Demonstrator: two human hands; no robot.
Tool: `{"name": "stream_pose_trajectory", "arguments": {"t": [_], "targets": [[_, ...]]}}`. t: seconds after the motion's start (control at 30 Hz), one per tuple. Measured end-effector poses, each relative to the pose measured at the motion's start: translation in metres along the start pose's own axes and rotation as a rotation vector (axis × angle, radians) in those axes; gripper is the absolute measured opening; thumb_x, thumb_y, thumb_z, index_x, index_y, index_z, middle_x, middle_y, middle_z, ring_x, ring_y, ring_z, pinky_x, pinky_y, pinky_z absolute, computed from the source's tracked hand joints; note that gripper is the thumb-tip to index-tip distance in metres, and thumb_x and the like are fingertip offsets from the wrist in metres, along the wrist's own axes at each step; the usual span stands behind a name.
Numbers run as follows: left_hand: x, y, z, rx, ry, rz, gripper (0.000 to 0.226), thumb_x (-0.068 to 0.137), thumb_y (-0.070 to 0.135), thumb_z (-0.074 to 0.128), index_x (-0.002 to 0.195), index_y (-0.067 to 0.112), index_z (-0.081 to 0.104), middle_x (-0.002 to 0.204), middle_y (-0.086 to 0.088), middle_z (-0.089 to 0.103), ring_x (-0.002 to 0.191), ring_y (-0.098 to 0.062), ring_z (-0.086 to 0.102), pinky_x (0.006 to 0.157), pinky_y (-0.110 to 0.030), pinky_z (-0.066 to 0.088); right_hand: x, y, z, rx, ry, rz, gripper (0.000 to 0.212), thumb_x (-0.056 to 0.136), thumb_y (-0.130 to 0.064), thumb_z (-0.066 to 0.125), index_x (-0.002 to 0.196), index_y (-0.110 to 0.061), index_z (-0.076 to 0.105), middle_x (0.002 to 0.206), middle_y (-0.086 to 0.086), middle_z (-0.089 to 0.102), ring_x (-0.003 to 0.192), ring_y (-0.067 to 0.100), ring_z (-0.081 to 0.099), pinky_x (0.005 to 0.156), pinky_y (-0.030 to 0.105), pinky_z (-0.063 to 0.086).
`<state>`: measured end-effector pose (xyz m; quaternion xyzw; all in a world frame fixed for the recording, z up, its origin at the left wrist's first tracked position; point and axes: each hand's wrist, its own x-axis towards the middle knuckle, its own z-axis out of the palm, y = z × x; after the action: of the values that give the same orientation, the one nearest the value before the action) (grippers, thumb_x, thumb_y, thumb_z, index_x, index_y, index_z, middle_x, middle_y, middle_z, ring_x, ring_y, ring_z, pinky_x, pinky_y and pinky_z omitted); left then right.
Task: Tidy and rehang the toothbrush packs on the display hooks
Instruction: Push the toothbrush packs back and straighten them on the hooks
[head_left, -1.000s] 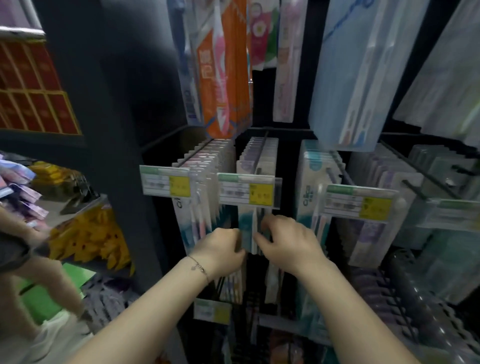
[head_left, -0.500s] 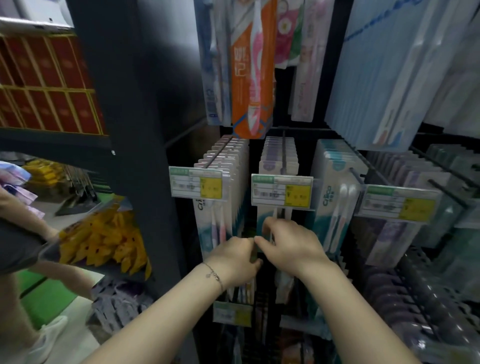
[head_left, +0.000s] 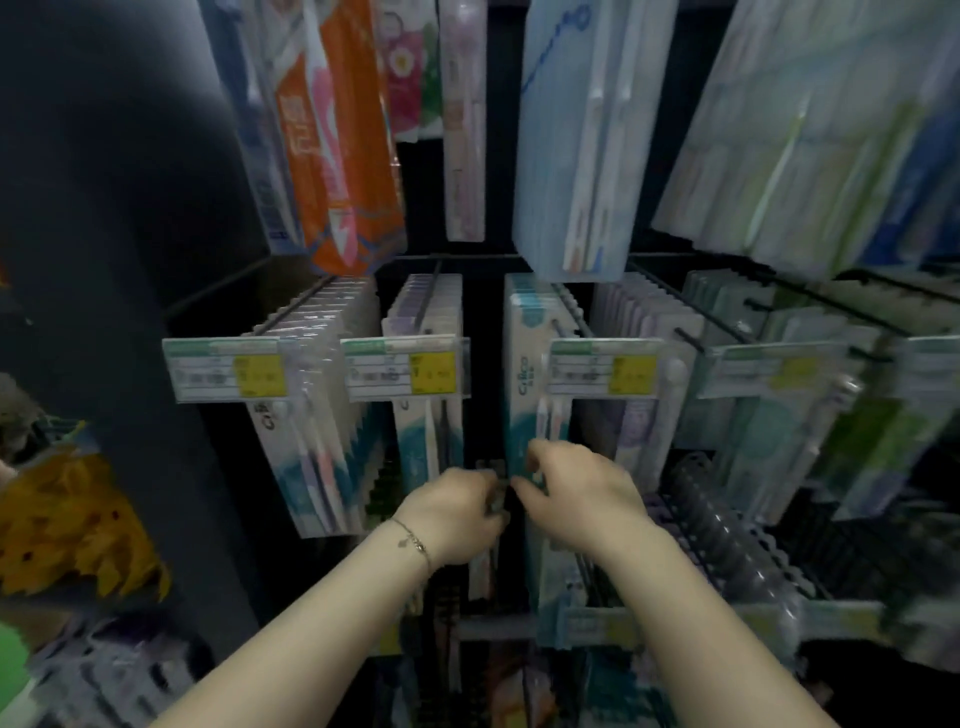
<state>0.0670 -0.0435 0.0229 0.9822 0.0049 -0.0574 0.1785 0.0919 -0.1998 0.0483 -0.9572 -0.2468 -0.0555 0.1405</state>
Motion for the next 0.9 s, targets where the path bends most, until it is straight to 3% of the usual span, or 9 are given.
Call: {"name": "stream_pose_trajectory", "arguments": {"t": [0.17, 0.27, 0.43, 0.53, 0.67, 0.77, 0.9], "targets": [[0.008, 0.039, 0.012, 0.035, 0.042, 0.012, 0.021, 0.097, 0.042, 0.051, 0.101, 0.022, 0.057, 0.099, 0.001, 0.063, 0.088, -0.019, 0.063, 0.08, -0.038, 0.057, -0.012, 0.039, -0.013, -0.07, -0.008, -0.006, 0.027, 0.099, -0.047, 0.041, 0.104, -0.021, 0.045, 0.104, 0.001, 0.056, 0.096, 0.025, 0.057, 0.068, 0.034, 0.039], [0.01, 0.061, 0.019, 0.091, 0.075, 0.007, 0.023, 0.097, 0.044, 0.051, 0.106, 0.024, 0.057, 0.103, 0.001, 0.064, 0.091, -0.021, 0.064, 0.08, -0.042, 0.058, -0.025, 0.066, -0.019, -0.092, 0.042, -0.023, 0.032, 0.098, -0.048, 0.043, 0.11, -0.02, 0.05, 0.109, 0.002, 0.06, 0.101, 0.027, 0.059, 0.071, 0.035, 0.046], [0.012, 0.094, 0.037, 0.143, 0.158, -0.003, 0.027, 0.099, 0.043, 0.05, 0.115, 0.022, 0.055, 0.109, 0.0, 0.063, 0.095, -0.023, 0.063, 0.08, -0.039, 0.057, -0.053, 0.115, -0.025, -0.074, 0.108, -0.081, 0.026, 0.098, -0.046, 0.045, 0.098, -0.02, 0.048, 0.09, -0.004, 0.049, 0.09, 0.024, 0.059, 0.063, 0.033, 0.043], [0.015, 0.114, 0.052, 0.137, 0.159, -0.01, 0.03, 0.099, 0.043, 0.048, 0.12, 0.022, 0.054, 0.115, 0.0, 0.063, 0.101, -0.024, 0.063, 0.084, -0.041, 0.057, -0.071, 0.147, -0.029, -0.112, 0.112, -0.06, 0.027, 0.098, -0.046, 0.044, 0.098, -0.019, 0.048, 0.092, -0.002, 0.051, 0.088, 0.024, 0.059, 0.06, 0.032, 0.039], [0.017, 0.136, 0.064, 0.162, 0.186, 0.01, 0.034, 0.101, 0.046, 0.046, 0.125, 0.023, 0.053, 0.119, 0.001, 0.062, 0.104, -0.022, 0.062, 0.077, -0.035, 0.054, -0.087, 0.186, -0.036, -0.07, 0.079, -0.002, 0.029, 0.098, -0.045, 0.047, 0.109, -0.019, 0.055, 0.104, 0.001, 0.059, 0.091, 0.024, 0.061, 0.069, 0.037, 0.053], [0.016, 0.141, 0.068, 0.156, 0.207, 0.013, 0.033, 0.102, 0.046, 0.045, 0.125, 0.024, 0.053, 0.115, 0.002, 0.062, 0.096, -0.019, 0.061, 0.07, -0.032, 0.052, -0.094, 0.204, -0.041, -0.024, 0.039, 0.023, 0.03, 0.098, -0.045, 0.048, 0.111, -0.019, 0.054, 0.105, 0.0, 0.059, 0.093, 0.023, 0.06, 0.073, 0.039, 0.054], [0.017, 0.138, 0.069, 0.154, 0.232, 0.01, 0.03, 0.1, 0.044, 0.048, 0.121, 0.024, 0.056, 0.11, 0.004, 0.061, 0.094, -0.018, 0.06, 0.077, -0.036, 0.055, -0.098, 0.218, -0.041, -0.014, 0.005, 0.03, 0.032, 0.097, -0.047, 0.049, 0.115, -0.022, 0.054, 0.108, -0.001, 0.059, 0.091, 0.019, 0.06, 0.073, 0.039, 0.055]]}}
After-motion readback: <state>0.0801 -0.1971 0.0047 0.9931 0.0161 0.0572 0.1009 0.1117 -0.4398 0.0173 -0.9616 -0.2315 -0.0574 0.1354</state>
